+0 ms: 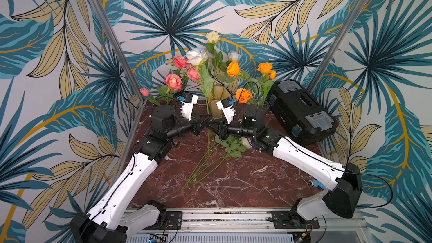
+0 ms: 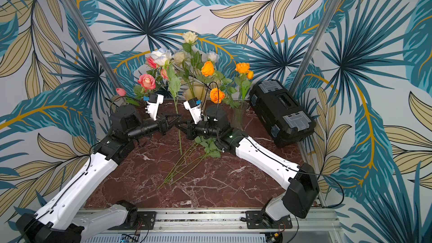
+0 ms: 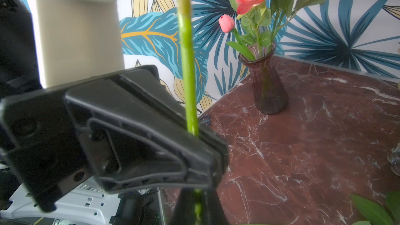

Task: Arrange the flowers in different vases according to their variety
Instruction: Insert the flower into the vase.

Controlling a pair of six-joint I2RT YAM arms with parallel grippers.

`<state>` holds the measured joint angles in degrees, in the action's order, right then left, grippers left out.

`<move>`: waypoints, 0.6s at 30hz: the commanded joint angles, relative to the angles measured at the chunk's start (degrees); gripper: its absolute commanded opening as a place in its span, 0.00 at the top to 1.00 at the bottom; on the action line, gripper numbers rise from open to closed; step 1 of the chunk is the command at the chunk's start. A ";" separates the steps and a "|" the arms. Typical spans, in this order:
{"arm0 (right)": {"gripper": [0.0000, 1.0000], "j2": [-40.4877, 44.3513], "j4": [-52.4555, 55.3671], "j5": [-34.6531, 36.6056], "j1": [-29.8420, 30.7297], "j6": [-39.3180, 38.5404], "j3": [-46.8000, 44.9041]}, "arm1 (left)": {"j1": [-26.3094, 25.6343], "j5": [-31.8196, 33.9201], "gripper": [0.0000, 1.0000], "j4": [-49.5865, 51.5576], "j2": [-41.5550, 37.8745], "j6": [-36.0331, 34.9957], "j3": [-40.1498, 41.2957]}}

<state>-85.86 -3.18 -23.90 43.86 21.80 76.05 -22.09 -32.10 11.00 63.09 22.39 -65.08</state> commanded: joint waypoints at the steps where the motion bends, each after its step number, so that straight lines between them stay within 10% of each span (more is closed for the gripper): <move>1: 1.00 0.51 -0.08 3.04 0.25 -0.43 0.42 | -0.29 0.24 0.84 -1.31 -2.12 -1.12 -1.72; 4: 1.00 1.43 1.40 7.58 0.18 -3.29 0.86 | -0.32 1.97 0.34 -1.20 -3.50 -1.39 -1.64; 8: 1.00 0.69 4.10 12.79 -0.47 -7.92 4.33 | -0.30 5.52 0.01 -1.92 -6.23 -1.76 0.04; 18: 1.00 -9.04 5.80 20.89 -4.60 -16.20 21.12 | -0.21 10.03 0.00 2.30 -10.91 -3.42 8.57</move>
<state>-91.53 2.02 -6.90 40.45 9.47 93.41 -22.11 -24.29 11.07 52.49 20.27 -60.69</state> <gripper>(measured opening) 0.083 0.999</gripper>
